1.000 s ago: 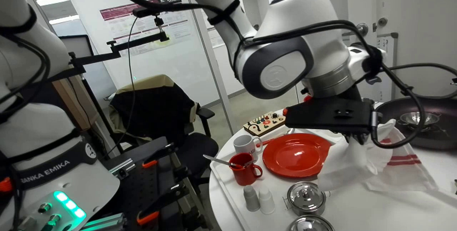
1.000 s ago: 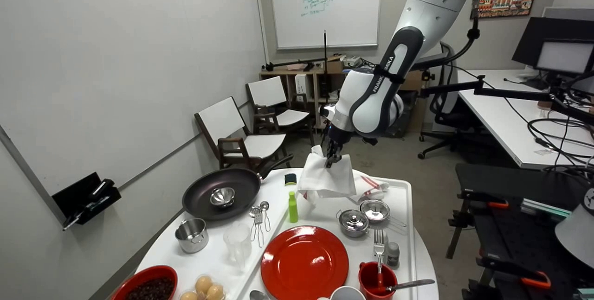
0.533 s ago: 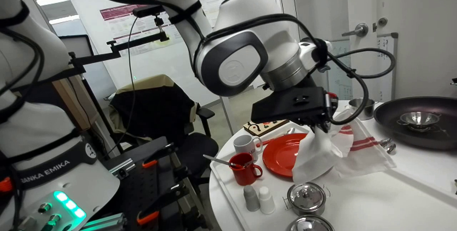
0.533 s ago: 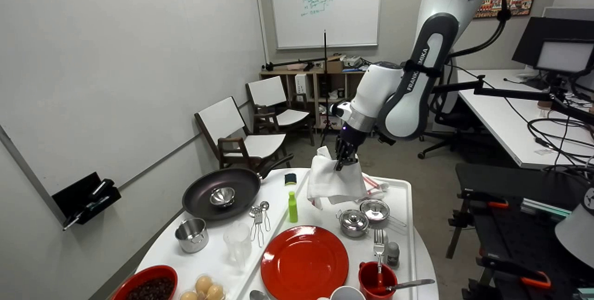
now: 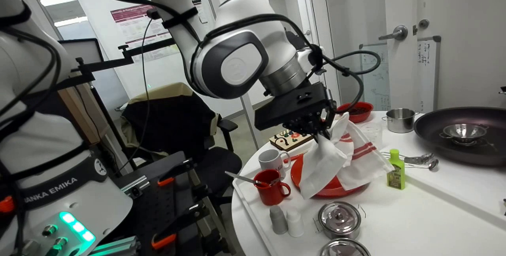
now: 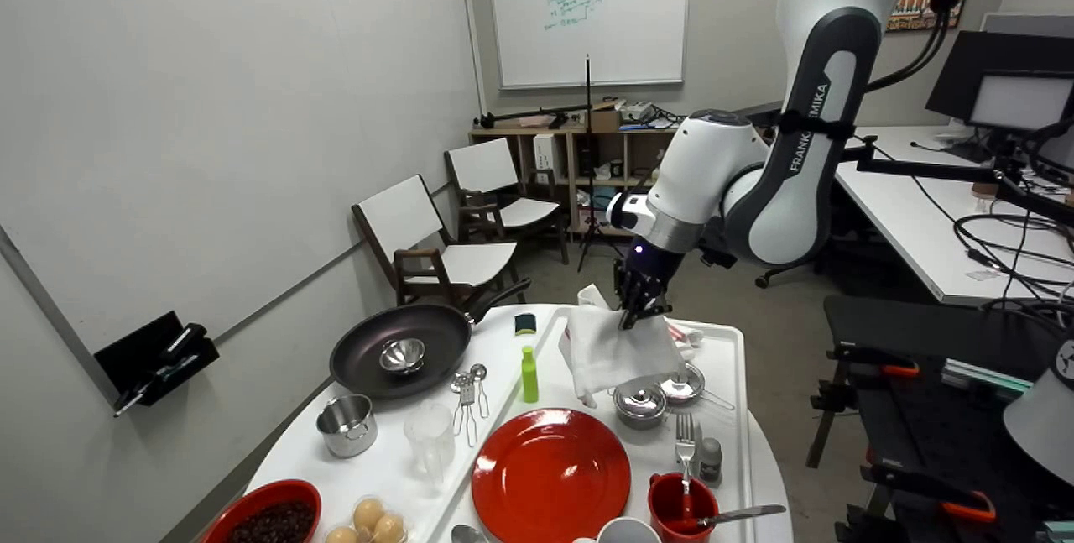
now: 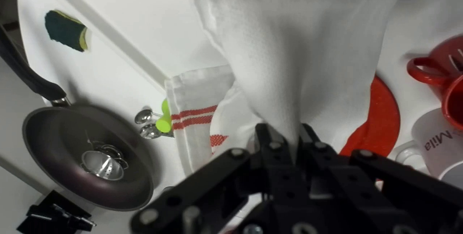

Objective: Pick up the cloth and clean the plate

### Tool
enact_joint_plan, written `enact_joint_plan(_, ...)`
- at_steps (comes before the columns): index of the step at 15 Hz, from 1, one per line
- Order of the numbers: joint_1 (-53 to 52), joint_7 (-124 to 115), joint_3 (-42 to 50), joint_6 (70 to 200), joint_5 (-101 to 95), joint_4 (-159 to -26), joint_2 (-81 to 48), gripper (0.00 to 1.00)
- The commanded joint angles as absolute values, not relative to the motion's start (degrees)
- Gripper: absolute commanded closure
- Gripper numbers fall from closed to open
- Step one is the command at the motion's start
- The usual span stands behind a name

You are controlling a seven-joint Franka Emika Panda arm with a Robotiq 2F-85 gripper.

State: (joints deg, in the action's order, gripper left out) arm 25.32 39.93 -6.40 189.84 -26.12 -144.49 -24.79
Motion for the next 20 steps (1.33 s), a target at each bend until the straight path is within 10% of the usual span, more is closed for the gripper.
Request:
enact_joint_plan(1,18.34,40.27,-2.08,187.40,-27.80,-145.25,-22.40,0.97)
enact_joint_plan(9,-0.85,39.61,10.06,179.63,-28.06,-139.74,-24.52,0.97)
enact_joint_plan(20,-1.96,39.29,8.78,171.06,-28.15,-127.82,-36.21,0.97)
